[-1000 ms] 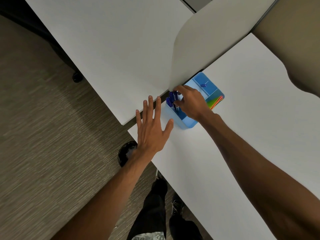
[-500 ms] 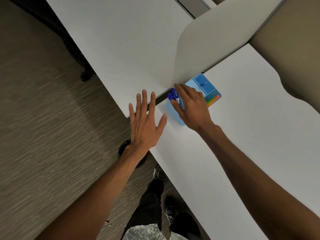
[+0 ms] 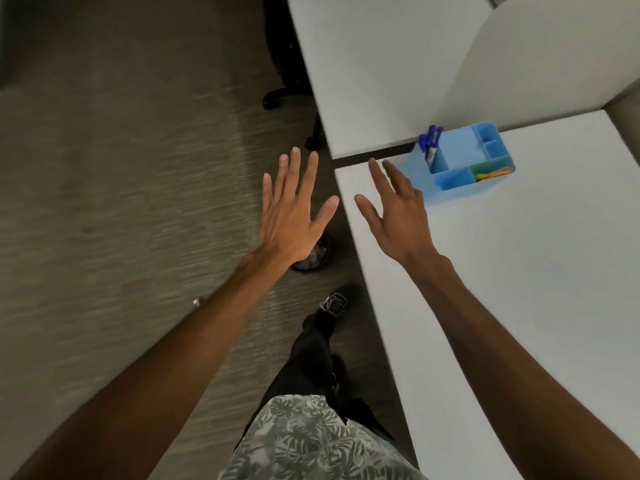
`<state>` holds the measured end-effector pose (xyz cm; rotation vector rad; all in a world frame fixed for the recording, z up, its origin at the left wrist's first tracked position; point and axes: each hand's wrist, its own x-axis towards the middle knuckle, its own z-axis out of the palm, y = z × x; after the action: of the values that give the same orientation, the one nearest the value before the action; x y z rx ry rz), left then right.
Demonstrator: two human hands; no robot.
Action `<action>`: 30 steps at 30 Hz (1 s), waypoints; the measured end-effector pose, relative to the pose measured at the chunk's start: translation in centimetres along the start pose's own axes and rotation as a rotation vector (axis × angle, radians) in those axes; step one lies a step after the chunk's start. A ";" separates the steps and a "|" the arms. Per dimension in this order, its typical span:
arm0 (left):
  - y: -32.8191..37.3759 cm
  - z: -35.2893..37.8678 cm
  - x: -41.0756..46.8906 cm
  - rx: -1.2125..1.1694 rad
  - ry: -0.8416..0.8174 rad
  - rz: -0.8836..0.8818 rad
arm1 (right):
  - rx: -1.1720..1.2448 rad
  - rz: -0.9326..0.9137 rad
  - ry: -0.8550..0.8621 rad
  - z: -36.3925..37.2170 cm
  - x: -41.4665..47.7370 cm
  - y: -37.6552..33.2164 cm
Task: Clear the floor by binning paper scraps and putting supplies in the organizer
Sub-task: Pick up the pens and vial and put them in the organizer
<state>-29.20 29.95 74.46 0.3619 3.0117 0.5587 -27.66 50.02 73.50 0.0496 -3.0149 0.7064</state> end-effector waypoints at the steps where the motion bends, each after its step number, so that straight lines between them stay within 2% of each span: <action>1: -0.7 -0.6 -1.4 -0.010 0.012 -0.024 | 0.004 -0.024 -0.017 0.3 -0.8 -1.1; 16: -17.1 -5.7 -23.5 -0.054 0.249 -0.472 | 0.112 -0.397 -0.333 7.4 -8.5 -21.0; 24: -26.7 -5.2 -33.7 -0.181 0.330 -0.692 | 0.119 -0.499 -0.472 15.6 -13.0 -31.1; 30: -33.1 -0.6 -38.9 -0.309 0.355 -0.786 | 0.120 -0.526 -0.501 24.2 -16.0 -36.1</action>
<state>1.30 -9.58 63.59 -0.9794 2.9243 1.0340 -11.05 7.27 66.97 1.1310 -3.1432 0.9122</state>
